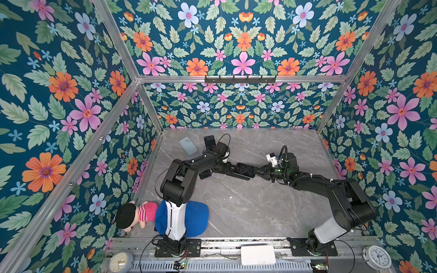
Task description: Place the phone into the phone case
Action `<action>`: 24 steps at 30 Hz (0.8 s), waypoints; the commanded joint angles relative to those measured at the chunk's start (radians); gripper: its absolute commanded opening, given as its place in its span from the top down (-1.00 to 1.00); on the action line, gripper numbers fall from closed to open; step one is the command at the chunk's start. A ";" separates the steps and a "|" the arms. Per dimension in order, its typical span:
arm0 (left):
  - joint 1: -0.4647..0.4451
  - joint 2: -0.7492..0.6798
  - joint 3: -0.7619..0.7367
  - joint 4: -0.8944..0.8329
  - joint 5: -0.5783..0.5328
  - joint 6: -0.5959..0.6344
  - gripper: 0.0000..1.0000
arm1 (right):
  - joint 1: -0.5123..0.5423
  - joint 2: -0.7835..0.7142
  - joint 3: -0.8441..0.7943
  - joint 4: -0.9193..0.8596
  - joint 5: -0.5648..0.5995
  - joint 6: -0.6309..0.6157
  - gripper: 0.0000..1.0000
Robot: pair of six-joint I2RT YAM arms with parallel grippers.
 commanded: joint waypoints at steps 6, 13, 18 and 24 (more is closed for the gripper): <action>0.023 -0.041 -0.033 0.047 0.031 -0.032 0.37 | 0.002 0.080 0.067 -0.049 -0.072 -0.089 1.00; 0.058 -0.069 -0.072 0.101 0.104 -0.075 0.28 | 0.002 0.145 0.110 -0.062 -0.105 -0.108 1.00; 0.070 -0.072 -0.088 0.132 0.147 -0.102 0.24 | 0.001 0.164 0.138 -0.094 -0.107 -0.131 1.00; 0.080 -0.075 -0.102 0.162 0.181 -0.129 0.18 | 0.001 0.188 0.157 -0.100 -0.119 -0.130 1.00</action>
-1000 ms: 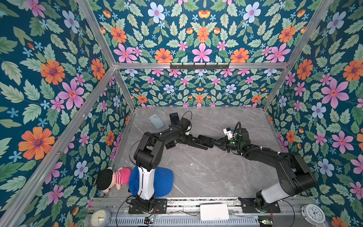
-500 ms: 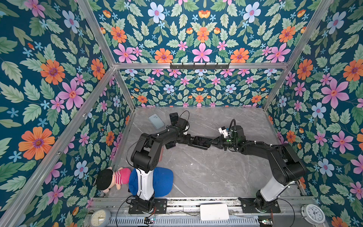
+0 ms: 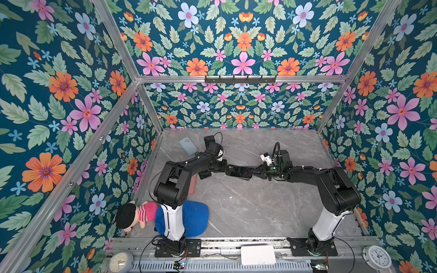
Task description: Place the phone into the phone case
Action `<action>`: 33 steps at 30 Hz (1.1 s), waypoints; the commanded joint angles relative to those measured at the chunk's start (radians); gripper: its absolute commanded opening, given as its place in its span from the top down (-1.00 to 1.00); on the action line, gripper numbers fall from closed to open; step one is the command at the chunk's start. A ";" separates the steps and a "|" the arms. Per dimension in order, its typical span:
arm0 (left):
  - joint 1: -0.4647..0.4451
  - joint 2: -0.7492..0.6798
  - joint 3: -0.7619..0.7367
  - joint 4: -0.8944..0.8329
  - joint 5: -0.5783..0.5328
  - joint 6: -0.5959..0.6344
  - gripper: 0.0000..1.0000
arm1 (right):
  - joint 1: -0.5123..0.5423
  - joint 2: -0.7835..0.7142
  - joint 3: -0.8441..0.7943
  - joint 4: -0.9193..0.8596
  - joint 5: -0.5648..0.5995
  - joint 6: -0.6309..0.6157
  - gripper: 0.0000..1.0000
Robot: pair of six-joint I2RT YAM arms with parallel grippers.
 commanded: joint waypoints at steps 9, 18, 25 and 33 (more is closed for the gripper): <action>0.022 0.000 -0.013 0.065 0.078 -0.050 0.13 | -0.007 0.032 0.028 0.015 -0.051 -0.011 1.00; 0.028 0.015 -0.011 0.082 0.098 -0.062 0.12 | -0.018 0.054 0.055 0.010 -0.069 -0.009 1.00; 0.028 0.024 -0.013 0.095 0.112 -0.070 0.12 | -0.019 0.080 0.072 -0.003 -0.076 -0.018 1.00; 0.030 0.036 -0.009 0.101 0.124 -0.073 0.11 | -0.020 0.105 0.084 -0.015 -0.083 -0.027 1.00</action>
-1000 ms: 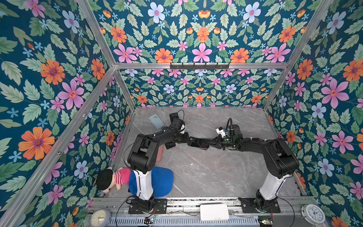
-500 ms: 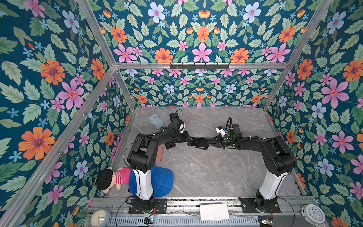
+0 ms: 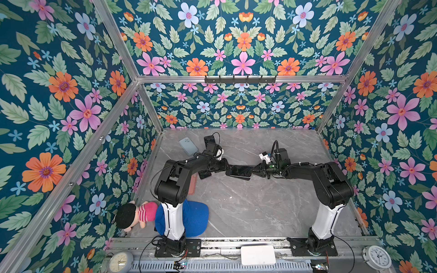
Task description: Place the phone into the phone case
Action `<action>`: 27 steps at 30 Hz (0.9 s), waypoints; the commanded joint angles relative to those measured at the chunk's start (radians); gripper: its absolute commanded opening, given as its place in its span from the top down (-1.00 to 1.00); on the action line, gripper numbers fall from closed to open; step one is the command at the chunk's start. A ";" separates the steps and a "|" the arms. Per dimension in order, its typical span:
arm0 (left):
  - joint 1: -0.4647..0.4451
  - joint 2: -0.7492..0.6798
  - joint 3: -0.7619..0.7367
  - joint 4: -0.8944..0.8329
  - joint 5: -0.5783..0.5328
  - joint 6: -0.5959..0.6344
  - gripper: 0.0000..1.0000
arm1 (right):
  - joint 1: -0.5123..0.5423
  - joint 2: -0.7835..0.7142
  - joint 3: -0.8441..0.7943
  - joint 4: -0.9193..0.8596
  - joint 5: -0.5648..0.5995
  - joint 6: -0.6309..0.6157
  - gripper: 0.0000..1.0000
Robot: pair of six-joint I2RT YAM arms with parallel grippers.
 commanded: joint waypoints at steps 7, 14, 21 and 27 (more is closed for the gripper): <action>0.002 0.018 0.007 0.026 0.022 -0.004 0.12 | 0.002 0.031 0.039 -0.077 -0.035 -0.043 0.87; 0.002 0.028 0.005 0.045 0.036 -0.015 0.12 | 0.001 0.045 0.051 -0.114 -0.032 -0.059 0.68; 0.001 0.037 -0.002 0.056 0.045 -0.021 0.12 | 0.002 0.064 0.056 -0.115 -0.044 -0.066 0.68; 0.001 0.040 -0.005 0.063 0.050 -0.025 0.12 | 0.002 0.080 0.067 -0.113 -0.057 -0.071 0.74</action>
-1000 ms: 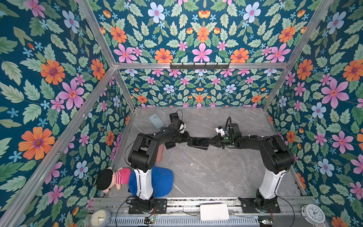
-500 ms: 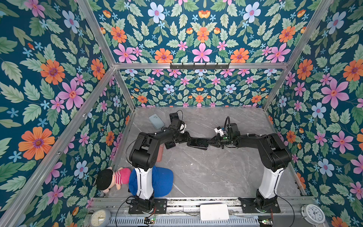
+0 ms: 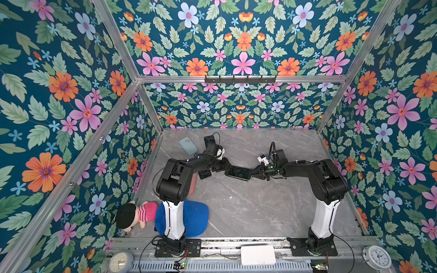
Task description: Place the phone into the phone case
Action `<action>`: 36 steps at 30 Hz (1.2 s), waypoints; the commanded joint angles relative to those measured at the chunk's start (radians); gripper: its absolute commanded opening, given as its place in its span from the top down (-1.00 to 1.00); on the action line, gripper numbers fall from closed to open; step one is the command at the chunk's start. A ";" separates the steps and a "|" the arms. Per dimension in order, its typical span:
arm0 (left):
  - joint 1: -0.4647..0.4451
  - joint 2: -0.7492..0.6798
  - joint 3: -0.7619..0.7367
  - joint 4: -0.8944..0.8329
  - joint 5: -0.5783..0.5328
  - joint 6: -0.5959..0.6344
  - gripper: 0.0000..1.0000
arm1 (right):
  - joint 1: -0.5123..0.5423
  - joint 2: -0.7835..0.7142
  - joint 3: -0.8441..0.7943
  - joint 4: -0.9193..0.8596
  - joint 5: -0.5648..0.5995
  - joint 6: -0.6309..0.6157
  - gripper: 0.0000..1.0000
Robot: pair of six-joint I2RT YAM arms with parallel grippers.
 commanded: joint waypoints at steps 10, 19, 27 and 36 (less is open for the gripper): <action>-0.001 0.012 -0.013 -0.002 0.002 -0.006 0.12 | 0.002 0.026 0.023 -0.007 -0.039 -0.033 0.79; 0.000 0.002 -0.029 0.004 0.001 -0.010 0.12 | 0.004 0.053 0.020 0.033 -0.038 0.004 0.78; 0.000 -0.018 -0.054 0.007 -0.003 -0.011 0.12 | 0.003 0.059 0.011 0.045 -0.023 0.015 0.77; 0.000 -0.025 -0.072 0.022 0.002 -0.017 0.12 | 0.013 0.071 0.016 0.046 -0.011 0.018 0.75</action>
